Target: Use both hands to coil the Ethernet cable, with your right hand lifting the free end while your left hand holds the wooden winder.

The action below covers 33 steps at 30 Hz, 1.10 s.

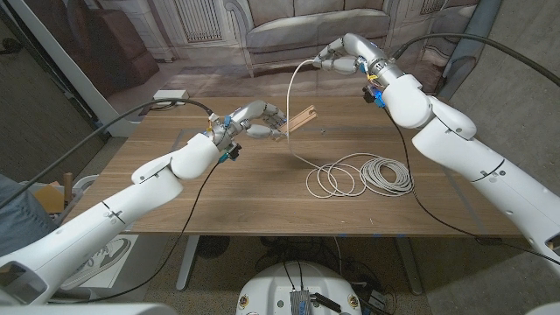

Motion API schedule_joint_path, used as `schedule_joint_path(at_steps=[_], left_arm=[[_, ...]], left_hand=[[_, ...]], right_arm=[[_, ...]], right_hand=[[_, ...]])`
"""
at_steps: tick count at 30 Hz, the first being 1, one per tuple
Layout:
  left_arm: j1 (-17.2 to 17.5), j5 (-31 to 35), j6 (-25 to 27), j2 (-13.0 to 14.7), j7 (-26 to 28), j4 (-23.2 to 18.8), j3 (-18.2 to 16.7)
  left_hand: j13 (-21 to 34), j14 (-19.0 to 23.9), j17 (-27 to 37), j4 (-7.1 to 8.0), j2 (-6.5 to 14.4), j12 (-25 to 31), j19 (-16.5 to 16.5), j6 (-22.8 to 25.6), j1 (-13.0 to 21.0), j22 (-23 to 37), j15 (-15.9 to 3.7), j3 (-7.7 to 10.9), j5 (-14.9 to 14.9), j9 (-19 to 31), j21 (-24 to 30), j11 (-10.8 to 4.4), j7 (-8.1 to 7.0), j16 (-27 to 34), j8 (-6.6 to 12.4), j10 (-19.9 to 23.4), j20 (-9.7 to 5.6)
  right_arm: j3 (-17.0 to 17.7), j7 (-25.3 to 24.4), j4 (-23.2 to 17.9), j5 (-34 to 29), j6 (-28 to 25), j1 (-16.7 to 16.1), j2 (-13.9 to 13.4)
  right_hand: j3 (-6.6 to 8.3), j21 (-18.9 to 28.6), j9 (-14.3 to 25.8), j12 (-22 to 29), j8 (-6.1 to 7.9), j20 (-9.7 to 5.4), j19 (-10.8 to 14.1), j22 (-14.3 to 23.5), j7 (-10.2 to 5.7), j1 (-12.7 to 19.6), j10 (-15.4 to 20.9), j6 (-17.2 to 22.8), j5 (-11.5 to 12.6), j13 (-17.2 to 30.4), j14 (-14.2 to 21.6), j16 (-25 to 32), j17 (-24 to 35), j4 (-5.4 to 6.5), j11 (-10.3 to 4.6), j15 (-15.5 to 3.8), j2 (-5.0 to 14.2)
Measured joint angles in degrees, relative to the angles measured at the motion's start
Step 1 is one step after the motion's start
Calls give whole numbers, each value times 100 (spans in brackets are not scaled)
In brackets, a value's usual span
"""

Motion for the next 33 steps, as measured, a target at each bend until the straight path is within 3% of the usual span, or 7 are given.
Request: schedule_joint_path(at_steps=[7,17,26,33], left_arm=[[158,-332,-408,43,-1,-50,-140],[320,-1030,-1057,-6,-229,182,-395],[369,-1379,-1511,-82,-289,305,-525],[477,-1473,-1663,-252,-105,479,-770]], left_hand=[[21,0,14,0,0,-1,0,0,0,0,0,0,0,-14,0,0,0,0,5,0,1],[70,0,26,0,0,-22,1,0,0,0,0,0,0,-29,0,0,0,54,5,0,1],[103,1,49,0,0,-11,-30,1,0,0,0,0,1,-28,22,29,0,54,-1,31,32],[117,1,53,0,0,1,-29,1,0,0,1,0,1,-28,23,29,0,54,-6,32,32]], right_arm=[[-278,292,364,10,-328,330,115],[-474,460,756,71,-903,382,98],[-495,421,924,148,-1140,128,-51],[-219,32,626,384,-1486,-440,-354]], right_hand=[[-18,0,2,0,-16,0,0,0,0,8,-1,0,-1,0,0,2,0,17,1,0,-7],[-19,0,4,-4,-26,0,0,15,0,32,21,0,-9,-12,10,2,0,16,-21,9,1],[-42,0,-27,-5,3,0,0,15,33,46,40,33,-22,-51,43,2,0,39,-2,-23,1],[-42,0,-26,-21,2,-1,4,14,33,84,101,33,-22,-88,65,2,0,38,-1,-25,-20]])
